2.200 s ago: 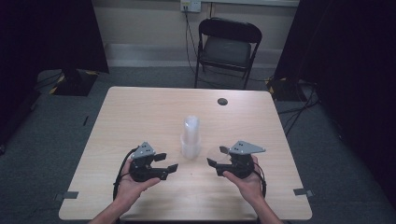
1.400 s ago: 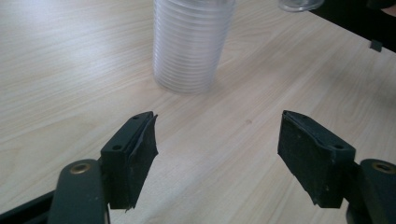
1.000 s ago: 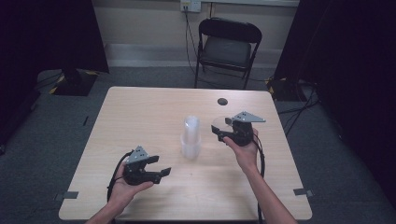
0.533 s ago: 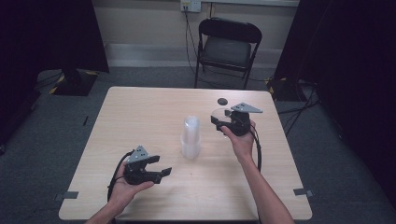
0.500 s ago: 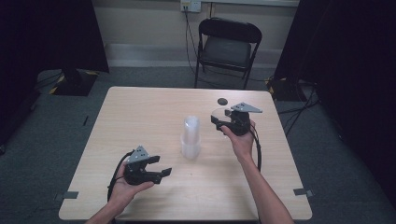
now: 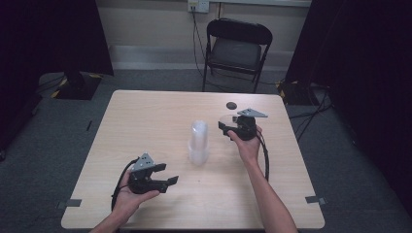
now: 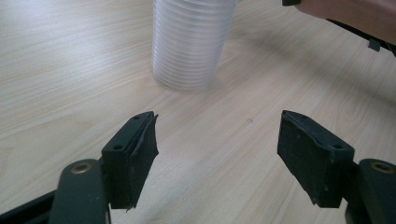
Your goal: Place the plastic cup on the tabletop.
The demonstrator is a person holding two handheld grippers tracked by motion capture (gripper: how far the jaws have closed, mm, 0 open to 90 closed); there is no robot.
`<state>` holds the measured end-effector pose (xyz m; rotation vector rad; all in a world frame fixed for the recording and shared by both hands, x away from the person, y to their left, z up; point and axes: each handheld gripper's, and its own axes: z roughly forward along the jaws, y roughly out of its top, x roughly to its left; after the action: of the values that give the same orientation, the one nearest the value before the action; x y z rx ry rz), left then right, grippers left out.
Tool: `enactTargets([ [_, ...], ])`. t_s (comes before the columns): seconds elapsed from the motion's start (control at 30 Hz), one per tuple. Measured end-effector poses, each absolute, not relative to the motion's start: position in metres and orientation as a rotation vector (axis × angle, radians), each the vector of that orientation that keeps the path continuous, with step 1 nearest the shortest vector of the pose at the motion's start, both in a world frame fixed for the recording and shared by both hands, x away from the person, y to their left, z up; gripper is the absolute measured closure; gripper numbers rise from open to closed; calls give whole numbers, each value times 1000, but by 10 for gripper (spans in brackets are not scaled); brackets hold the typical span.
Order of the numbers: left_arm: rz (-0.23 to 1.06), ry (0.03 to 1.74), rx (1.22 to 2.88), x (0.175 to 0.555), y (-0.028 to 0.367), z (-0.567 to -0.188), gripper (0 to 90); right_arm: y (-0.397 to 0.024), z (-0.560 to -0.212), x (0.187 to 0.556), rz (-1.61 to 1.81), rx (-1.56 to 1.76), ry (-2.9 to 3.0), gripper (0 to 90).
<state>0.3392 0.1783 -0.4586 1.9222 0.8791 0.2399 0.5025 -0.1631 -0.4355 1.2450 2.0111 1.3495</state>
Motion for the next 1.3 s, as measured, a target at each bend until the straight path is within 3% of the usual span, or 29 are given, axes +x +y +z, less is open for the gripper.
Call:
enactTargets([
  [0.47, 233, 894, 1919, 340, 179, -461, 288, -162, -456, 508, 1307, 1280, 2046, 277],
  [1.3, 237, 901, 1916, 339, 178, -461, 288, -171, -462, 482, 1296, 1237, 2048, 286],
])
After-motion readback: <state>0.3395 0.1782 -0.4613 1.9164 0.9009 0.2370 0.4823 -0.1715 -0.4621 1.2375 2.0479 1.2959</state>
